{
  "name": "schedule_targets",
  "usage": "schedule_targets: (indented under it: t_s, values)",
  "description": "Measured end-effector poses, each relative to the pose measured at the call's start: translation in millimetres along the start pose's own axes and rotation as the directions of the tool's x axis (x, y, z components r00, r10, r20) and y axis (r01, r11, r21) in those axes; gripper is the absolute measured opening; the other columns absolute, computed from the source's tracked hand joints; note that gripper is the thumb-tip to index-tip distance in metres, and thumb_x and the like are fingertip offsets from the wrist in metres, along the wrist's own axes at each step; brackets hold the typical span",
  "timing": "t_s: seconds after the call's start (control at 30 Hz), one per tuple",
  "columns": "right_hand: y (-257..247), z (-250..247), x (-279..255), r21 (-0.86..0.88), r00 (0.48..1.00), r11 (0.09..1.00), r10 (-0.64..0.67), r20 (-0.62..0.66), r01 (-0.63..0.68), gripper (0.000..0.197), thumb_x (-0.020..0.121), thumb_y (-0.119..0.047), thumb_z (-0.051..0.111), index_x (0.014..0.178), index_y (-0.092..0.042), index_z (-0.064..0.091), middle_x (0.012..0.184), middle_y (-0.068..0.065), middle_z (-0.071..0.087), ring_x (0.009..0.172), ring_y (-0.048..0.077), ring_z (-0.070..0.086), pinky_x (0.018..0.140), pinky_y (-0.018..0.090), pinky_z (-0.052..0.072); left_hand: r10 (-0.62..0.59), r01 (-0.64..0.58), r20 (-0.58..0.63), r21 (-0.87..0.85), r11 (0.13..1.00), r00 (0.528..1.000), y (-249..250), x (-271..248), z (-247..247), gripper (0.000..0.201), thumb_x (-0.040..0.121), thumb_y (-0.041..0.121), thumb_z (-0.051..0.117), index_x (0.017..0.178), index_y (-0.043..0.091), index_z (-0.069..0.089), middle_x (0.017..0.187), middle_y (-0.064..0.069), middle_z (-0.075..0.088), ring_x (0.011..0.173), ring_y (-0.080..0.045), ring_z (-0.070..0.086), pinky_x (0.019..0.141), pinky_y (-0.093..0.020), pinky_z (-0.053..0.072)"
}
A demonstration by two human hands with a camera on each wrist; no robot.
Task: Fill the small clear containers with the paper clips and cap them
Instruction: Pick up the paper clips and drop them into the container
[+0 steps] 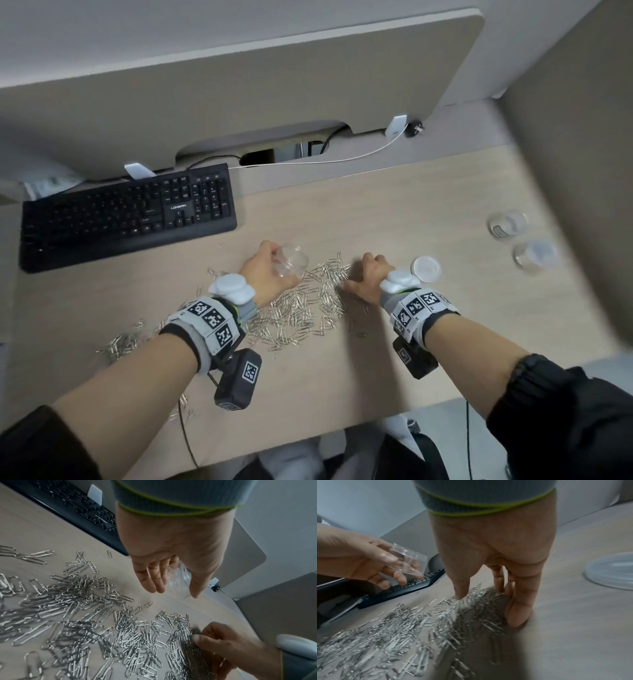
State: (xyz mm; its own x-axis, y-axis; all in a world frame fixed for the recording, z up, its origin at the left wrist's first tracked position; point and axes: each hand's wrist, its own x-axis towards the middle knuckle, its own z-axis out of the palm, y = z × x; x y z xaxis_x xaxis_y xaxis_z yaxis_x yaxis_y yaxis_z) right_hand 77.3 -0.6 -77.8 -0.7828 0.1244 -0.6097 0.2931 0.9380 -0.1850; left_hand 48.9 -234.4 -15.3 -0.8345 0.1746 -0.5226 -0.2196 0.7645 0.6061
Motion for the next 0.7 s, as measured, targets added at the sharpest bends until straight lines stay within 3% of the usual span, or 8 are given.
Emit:
schedule_targets:
  t_s: [0.07, 0.17, 0.23, 0.3, 0.37, 0.43, 0.53, 0.7]
  values:
    - [-18.8, 2.6, 1.6, 0.014, 1.000, 1.000, -0.016, 0.006, 0.016, 0.081, 0.076, -0.069, 0.064, 0.128, -0.011, 0.042, 0.122, 0.012, 0.049, 0.104, 0.033, 0.060, 0.084, 0.042, 0.050, 0.007, -0.007, -0.003, 0.002, 1.000, 1.000, -3.6, -3.2, 0.2, 0.066, 0.076, 0.032, 0.081, 0.127, 0.014, 0.043, 0.119, 0.003, 0.057, 0.096, -0.016, 0.059, 0.074, -0.024, 0.045]
    - [-49.6, 9.1, 3.8, -0.045, 0.997, 0.997, -0.067, 0.032, 0.068, 0.085, 0.075, -0.066, 0.067, 0.131, -0.011, 0.036, 0.121, 0.012, 0.044, 0.100, 0.031, 0.061, 0.076, 0.040, 0.049, 0.003, -0.003, 0.005, 0.004, 1.000, 1.000, -10.6, -8.6, -1.9, 0.064, 0.076, 0.033, 0.080, 0.125, 0.017, 0.043, 0.114, 0.006, 0.057, 0.088, -0.012, 0.060, 0.065, -0.023, 0.046]
    - [-63.8, 17.6, 3.9, -0.131, 0.993, 0.985, -0.102, 0.056, 0.109, 0.080, 0.077, -0.055, 0.072, 0.131, -0.010, 0.034, 0.122, 0.012, 0.042, 0.097, 0.031, 0.063, 0.070, 0.037, 0.048, -0.006, 0.006, 0.004, 0.000, 1.000, 1.000, -16.0, -11.5, -3.2, 0.063, 0.076, 0.035, 0.080, 0.124, 0.019, 0.043, 0.109, 0.007, 0.056, 0.083, -0.010, 0.060, 0.060, -0.021, 0.046]
    - [-70.2, 23.6, 3.7, -0.200, 0.989, 0.969, -0.133, 0.065, 0.143, 0.065, 0.084, -0.034, 0.072, 0.130, -0.008, 0.035, 0.124, 0.013, 0.043, 0.096, 0.032, 0.065, 0.067, 0.037, 0.047, -0.006, 0.007, -0.008, 0.018, 1.000, 1.000, -20.8, -13.4, -4.1, 0.064, 0.075, 0.037, 0.081, 0.124, 0.019, 0.043, 0.109, 0.007, 0.056, 0.087, -0.014, 0.060, 0.066, -0.024, 0.045]
    - [-69.8, 24.6, 4.9, -0.171, 0.986, 0.971, -0.157, 0.058, 0.165, 0.046, 0.088, -0.012, 0.062, 0.127, -0.007, 0.040, 0.123, 0.015, 0.045, 0.095, 0.035, 0.065, 0.071, 0.040, 0.052, -0.013, 0.013, -0.009, 0.026, 1.000, 1.000, -25.7, -14.2, -3.5, 0.066, 0.074, 0.037, 0.082, 0.125, 0.018, 0.043, 0.111, 0.007, 0.056, 0.092, -0.016, 0.060, 0.073, -0.027, 0.047]
    - [-64.9, 23.7, 6.6, -0.128, 0.985, 0.977, -0.163, 0.052, 0.168, 0.040, 0.088, -0.002, 0.054, 0.125, -0.008, 0.043, 0.120, 0.015, 0.047, 0.093, 0.037, 0.065, 0.076, 0.044, 0.056, -0.017, 0.017, -0.001, 0.024, 1.000, 1.000, -29.3, -14.7, -1.9, 0.068, 0.073, 0.037, 0.082, 0.125, 0.018, 0.043, 0.111, 0.008, 0.057, 0.092, -0.015, 0.061, 0.076, -0.029, 0.051]
    - [-59.1, 23.5, 4.3, -0.100, 0.987, 0.982, -0.154, 0.037, 0.158, 0.040, 0.086, 0.000, 0.053, 0.124, -0.008, 0.046, 0.118, 0.014, 0.050, 0.095, 0.037, 0.065, 0.079, 0.047, 0.056, -0.010, 0.010, 0.005, 0.028, 1.000, 1.000, -33.0, -15.4, 1.7, 0.067, 0.073, 0.037, 0.082, 0.125, 0.018, 0.044, 0.109, 0.009, 0.056, 0.091, -0.014, 0.061, 0.071, -0.024, 0.048]
    - [-51.0, 13.4, 1.9, -0.031, 0.988, 0.991, -0.124, 0.089, 0.127, 0.034, 0.090, -0.006, 0.054, 0.124, -0.005, 0.053, 0.119, 0.013, 0.061, 0.103, 0.032, 0.064, 0.077, 0.033, 0.049, 0.005, -0.005, 0.002, 0.043, 0.999, 1.000, -32.5, -14.1, 7.4, 0.066, 0.073, 0.038, 0.082, 0.124, 0.019, 0.044, 0.110, 0.007, 0.059, 0.094, -0.017, 0.061, 0.077, -0.028, 0.047]
